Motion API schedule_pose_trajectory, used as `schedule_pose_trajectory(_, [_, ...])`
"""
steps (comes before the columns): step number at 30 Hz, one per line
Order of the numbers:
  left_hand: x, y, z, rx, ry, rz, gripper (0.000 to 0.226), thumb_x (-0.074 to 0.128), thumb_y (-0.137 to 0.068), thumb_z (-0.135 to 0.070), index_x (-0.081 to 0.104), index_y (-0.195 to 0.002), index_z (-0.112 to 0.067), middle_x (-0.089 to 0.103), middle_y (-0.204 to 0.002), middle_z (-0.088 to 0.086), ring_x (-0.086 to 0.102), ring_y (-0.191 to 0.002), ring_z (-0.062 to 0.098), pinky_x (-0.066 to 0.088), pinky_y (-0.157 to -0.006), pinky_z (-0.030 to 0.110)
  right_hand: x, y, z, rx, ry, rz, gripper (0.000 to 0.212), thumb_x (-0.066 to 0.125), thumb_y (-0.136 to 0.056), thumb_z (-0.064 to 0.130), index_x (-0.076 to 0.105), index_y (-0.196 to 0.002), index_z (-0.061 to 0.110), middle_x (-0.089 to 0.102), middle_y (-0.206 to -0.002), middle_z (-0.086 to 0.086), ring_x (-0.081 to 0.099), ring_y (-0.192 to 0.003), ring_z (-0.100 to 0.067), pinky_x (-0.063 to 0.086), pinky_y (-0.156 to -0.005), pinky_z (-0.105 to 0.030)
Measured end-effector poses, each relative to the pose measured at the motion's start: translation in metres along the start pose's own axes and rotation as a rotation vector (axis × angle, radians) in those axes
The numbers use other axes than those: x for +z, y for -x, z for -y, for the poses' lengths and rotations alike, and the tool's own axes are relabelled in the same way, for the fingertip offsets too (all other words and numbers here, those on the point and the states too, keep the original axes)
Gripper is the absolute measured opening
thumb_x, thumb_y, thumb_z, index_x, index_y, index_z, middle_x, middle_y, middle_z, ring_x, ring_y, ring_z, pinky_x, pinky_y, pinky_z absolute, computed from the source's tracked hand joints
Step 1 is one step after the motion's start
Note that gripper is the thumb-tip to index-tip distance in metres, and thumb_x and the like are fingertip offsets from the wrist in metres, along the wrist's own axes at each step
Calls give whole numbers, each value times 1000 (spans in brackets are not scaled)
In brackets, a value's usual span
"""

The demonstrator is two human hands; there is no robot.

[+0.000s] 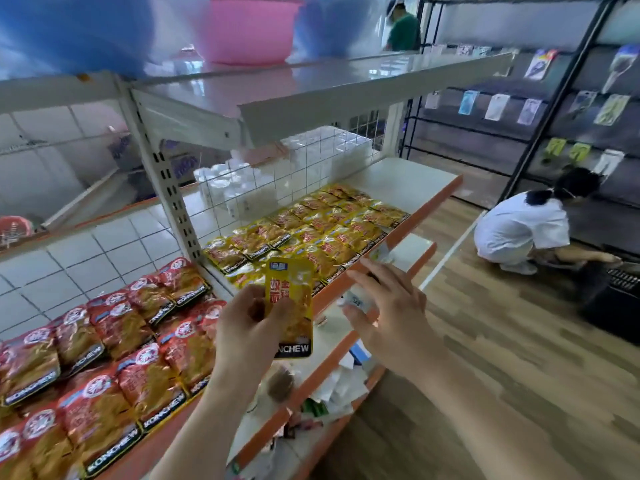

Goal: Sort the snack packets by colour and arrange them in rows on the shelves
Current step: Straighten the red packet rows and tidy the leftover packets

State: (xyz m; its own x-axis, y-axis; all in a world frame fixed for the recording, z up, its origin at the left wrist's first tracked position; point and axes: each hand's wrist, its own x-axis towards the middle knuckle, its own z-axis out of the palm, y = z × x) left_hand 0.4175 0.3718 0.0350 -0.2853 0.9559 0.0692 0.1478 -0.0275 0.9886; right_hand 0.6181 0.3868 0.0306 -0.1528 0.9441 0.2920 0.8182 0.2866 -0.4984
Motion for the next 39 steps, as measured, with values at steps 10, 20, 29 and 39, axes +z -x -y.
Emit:
schedule_pose_trajectory(10, [121,14,-6,-56,68,-137,10,79,-82,-24,69,-82,-21,68,-80,15,60,-69,29,46,-64,40,-62,-12,-102,-100,38,62,59,36,-88,58,46,-141,34,30,-156,15,13,-143,-6,23,-111,-46])
schedule_pose_trajectory(20, [144,-13,12,-175,33,-229,11,75,-88,-27,69,-95,-21,71,-88,8,66,-88,32,50,-75,41,-47,-60,-136,-160,-20,99,59,37,-88,56,49,-141,33,33,-156,13,14,-144,-8,21,-112,-44])
schedule_pose_trajectory(29, [162,-97,21,-175,12,-213,11,70,-90,-15,68,-94,-25,71,-86,-6,66,-83,16,48,-70,27,-18,-145,-156,-217,57,196,51,53,-93,39,42,-143,43,26,-158,17,11,-148,-9,16,-114,-44])
schedule_pose_trajectory(39, [145,-159,28,-210,-71,-326,42,71,-91,-20,50,-127,-28,61,-102,-7,63,-84,9,59,-57,27,40,-228,-150,-310,-18,252,51,59,-95,33,45,-143,37,28,-158,15,11,-146,-10,10,-109,-36])
